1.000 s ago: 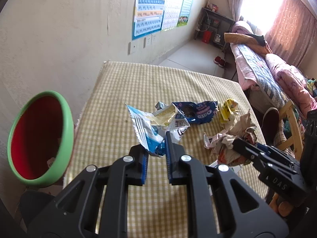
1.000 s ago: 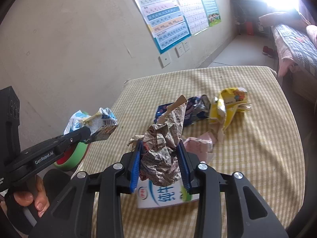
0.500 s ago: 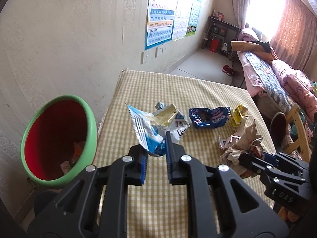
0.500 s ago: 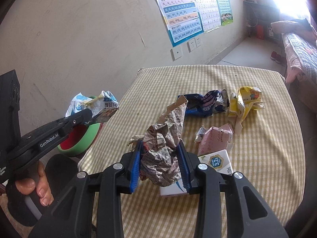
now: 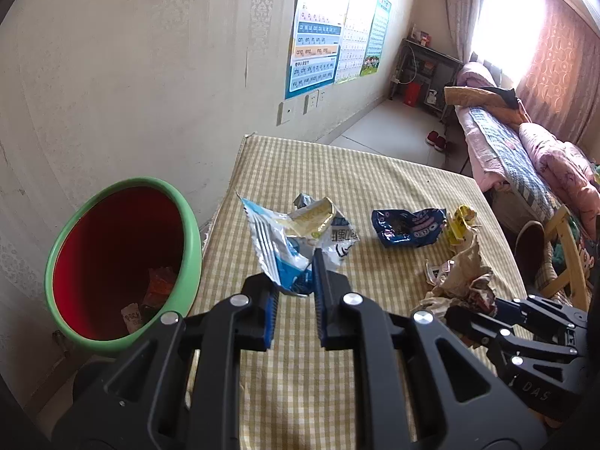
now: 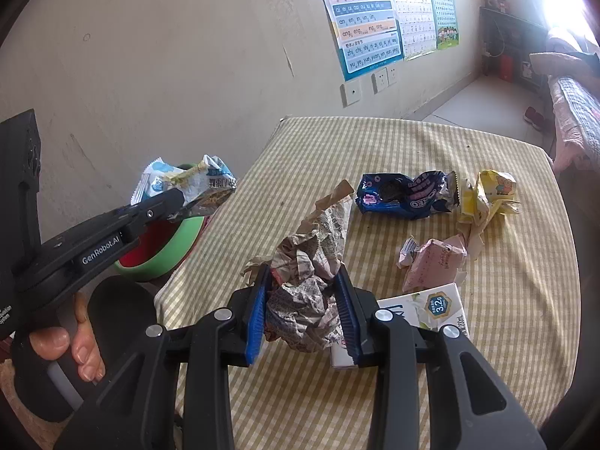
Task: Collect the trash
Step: 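Carry the white-blue wrapper over the bin with the left gripper while the right lifts the paper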
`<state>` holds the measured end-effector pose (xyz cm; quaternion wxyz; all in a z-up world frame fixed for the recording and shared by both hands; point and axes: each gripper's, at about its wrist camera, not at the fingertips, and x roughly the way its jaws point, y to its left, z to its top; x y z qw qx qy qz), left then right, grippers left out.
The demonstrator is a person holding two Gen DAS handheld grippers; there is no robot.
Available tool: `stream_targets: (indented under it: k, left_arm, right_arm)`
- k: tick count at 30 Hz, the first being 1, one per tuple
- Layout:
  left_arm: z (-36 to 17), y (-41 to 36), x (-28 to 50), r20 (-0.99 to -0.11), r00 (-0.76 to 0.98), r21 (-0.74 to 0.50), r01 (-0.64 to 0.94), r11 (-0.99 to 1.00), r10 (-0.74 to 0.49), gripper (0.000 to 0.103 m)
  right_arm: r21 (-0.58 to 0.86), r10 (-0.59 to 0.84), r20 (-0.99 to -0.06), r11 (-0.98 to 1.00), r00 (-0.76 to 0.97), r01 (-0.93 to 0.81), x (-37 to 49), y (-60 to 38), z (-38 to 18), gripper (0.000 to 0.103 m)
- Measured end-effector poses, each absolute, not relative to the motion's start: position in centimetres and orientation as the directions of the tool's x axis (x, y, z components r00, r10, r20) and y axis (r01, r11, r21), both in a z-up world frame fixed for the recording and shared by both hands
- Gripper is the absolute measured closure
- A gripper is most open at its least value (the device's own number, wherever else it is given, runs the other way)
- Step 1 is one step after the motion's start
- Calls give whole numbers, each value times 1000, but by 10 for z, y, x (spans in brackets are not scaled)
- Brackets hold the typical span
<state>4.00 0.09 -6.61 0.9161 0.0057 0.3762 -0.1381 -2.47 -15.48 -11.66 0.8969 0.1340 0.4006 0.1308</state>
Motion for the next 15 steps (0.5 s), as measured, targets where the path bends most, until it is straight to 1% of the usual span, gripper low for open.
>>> stream_targets:
  k: [15]
  left_arm:
    - [-64, 23, 41, -678, 694, -121, 222, 968, -244, 88]
  right_arm:
    - [313, 350, -698, 934, 625, -173, -12, -130, -114, 68]
